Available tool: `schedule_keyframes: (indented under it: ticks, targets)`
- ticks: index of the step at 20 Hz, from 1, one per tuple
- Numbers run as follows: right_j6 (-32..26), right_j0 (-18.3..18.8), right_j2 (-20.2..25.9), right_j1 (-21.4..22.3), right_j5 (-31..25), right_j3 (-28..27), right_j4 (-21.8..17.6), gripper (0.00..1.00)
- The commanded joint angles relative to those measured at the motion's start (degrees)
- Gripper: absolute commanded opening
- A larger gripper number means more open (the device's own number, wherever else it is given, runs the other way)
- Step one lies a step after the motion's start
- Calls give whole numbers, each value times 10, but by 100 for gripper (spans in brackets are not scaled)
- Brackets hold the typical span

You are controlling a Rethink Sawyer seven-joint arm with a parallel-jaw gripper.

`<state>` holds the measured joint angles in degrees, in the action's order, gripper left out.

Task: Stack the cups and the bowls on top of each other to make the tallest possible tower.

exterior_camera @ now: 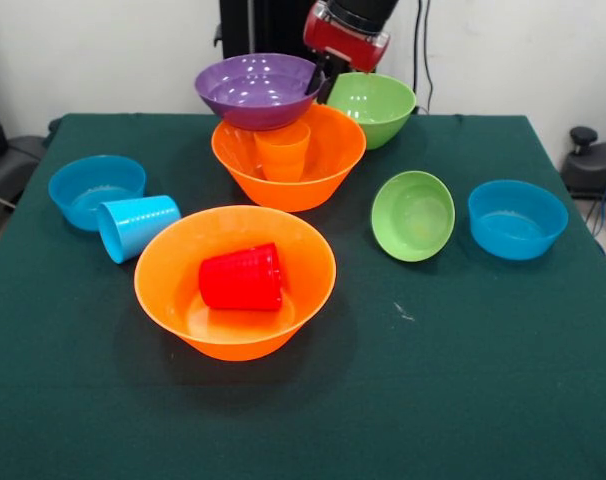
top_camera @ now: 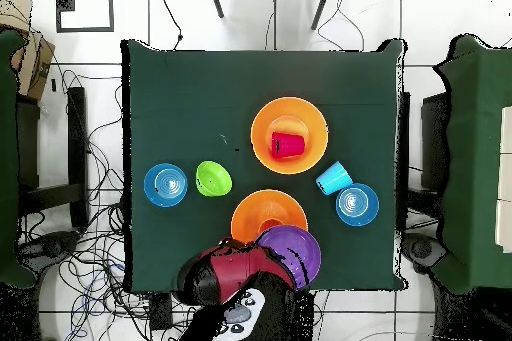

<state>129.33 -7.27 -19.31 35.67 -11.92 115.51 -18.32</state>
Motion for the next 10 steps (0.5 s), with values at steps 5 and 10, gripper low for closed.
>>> schedule_keyframes:
  ticks: [5,10]
  targets:
    - [70,13,51,-23,52,-48,27,0]
    - [76,6,51,-22,45,-50,37,0]
